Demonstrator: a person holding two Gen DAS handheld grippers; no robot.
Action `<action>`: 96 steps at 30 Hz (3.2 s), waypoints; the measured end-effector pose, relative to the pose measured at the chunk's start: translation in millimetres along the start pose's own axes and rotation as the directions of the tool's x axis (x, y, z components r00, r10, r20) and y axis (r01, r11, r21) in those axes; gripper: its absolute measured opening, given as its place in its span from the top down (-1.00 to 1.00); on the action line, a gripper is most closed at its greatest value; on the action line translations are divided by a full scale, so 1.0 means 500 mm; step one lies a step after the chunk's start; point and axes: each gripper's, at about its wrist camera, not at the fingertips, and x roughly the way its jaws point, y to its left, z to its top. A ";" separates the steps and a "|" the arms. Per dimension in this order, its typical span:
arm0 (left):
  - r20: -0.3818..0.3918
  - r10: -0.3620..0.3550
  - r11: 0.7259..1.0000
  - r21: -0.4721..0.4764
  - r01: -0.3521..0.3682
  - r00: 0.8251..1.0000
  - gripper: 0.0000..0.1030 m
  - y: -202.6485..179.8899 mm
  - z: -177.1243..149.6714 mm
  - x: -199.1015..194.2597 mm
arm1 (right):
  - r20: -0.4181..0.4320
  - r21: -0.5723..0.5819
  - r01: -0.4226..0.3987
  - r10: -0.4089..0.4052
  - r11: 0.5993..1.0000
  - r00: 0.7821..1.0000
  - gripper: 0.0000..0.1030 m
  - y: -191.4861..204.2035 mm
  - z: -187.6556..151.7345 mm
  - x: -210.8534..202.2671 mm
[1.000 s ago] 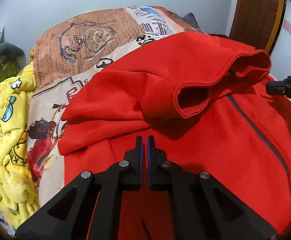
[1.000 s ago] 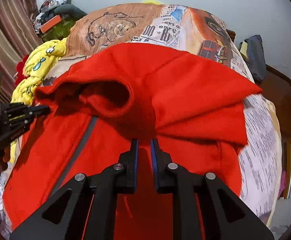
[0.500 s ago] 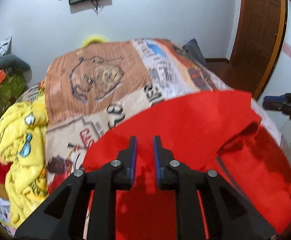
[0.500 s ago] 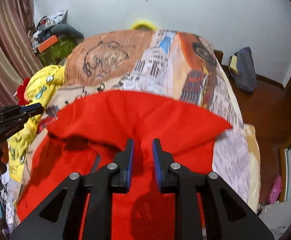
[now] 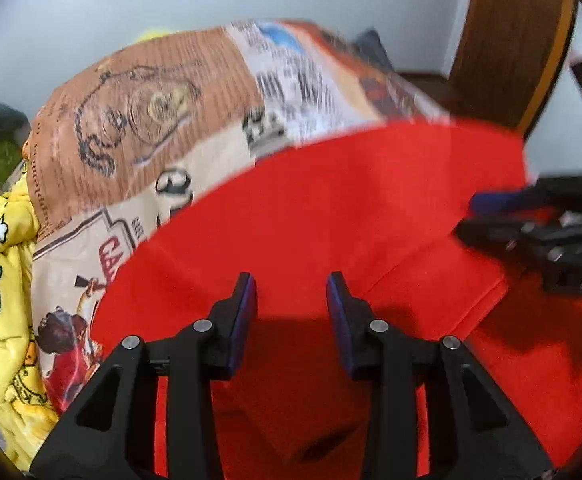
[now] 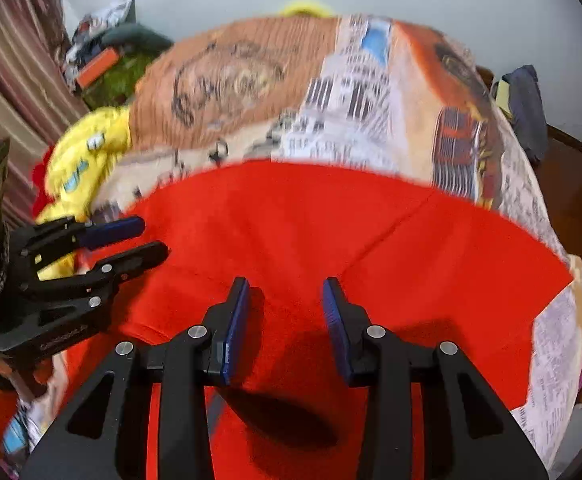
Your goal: Fold large clothes
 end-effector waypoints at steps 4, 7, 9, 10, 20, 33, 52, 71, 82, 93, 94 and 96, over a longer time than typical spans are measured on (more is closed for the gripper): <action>0.054 0.069 0.996 0.052 -0.071 0.996 -0.14 -0.001 -0.056 -0.006 | -0.004 -0.041 0.053 -0.053 0.998 0.999 -0.12 -0.007 -0.045 0.003; 0.091 0.082 0.995 0.049 -0.087 0.992 -0.38 0.014 -0.083 -0.026 | 0.004 -0.044 0.132 -0.132 0.990 0.991 -0.57 -0.018 -0.060 -0.012; 0.072 0.072 0.997 0.027 -0.074 0.995 -0.45 0.030 -0.107 -0.034 | -0.006 -0.040 0.129 -0.129 0.991 0.992 -0.58 -0.031 -0.069 -0.021; 0.069 0.071 0.997 0.013 -0.073 0.995 -0.45 0.039 -0.116 -0.039 | -0.014 -0.032 0.122 -0.122 0.992 0.992 -0.58 -0.037 -0.070 -0.023; -0.009 0.143 0.985 -0.096 -0.143 0.990 -0.45 0.112 -0.210 -0.083 | -0.054 0.108 0.096 -0.091 0.990 0.994 -0.58 -0.070 -0.130 -0.070; 0.054 0.168 0.956 -0.253 -0.150 0.984 -0.45 0.192 -0.280 -0.266 | 0.073 -0.012 0.292 -0.291 0.956 0.954 -0.58 -0.029 -0.188 -0.223; -0.142 -0.097 0.917 -0.398 0.033 0.985 -0.45 0.172 -0.528 -0.264 | -0.089 0.138 0.233 -0.222 0.963 0.971 -0.58 -0.086 -0.411 -0.273; -0.055 -0.415 0.752 -0.583 0.308 0.908 -0.01 0.139 -0.582 -0.223 | -0.074 0.236 0.081 -0.065 0.968 0.995 -0.02 -0.075 -0.434 -0.221; 0.038 -0.232 0.883 -0.410 0.227 0.972 0.87 0.115 -0.473 -0.333 | 0.001 0.185 -0.023 0.023 0.983 1.000 0.73 -0.050 -0.367 -0.254; 0.312 -0.132 0.887 -0.387 0.252 0.941 0.87 0.189 -0.264 -0.425 | 0.210 0.093 -0.024 0.004 0.995 0.978 0.75 -0.037 -0.194 -0.332; 0.324 -0.116 0.888 -0.390 0.244 0.939 0.87 0.200 -0.248 -0.430 | 0.226 0.087 -0.013 -0.007 0.996 0.974 0.75 -0.040 -0.174 -0.332; 0.336 -0.088 0.892 -0.392 0.225 0.938 0.87 0.214 -0.217 -0.423 | 0.256 0.083 0.003 -0.024 0.997 0.966 0.76 -0.047 -0.138 -0.330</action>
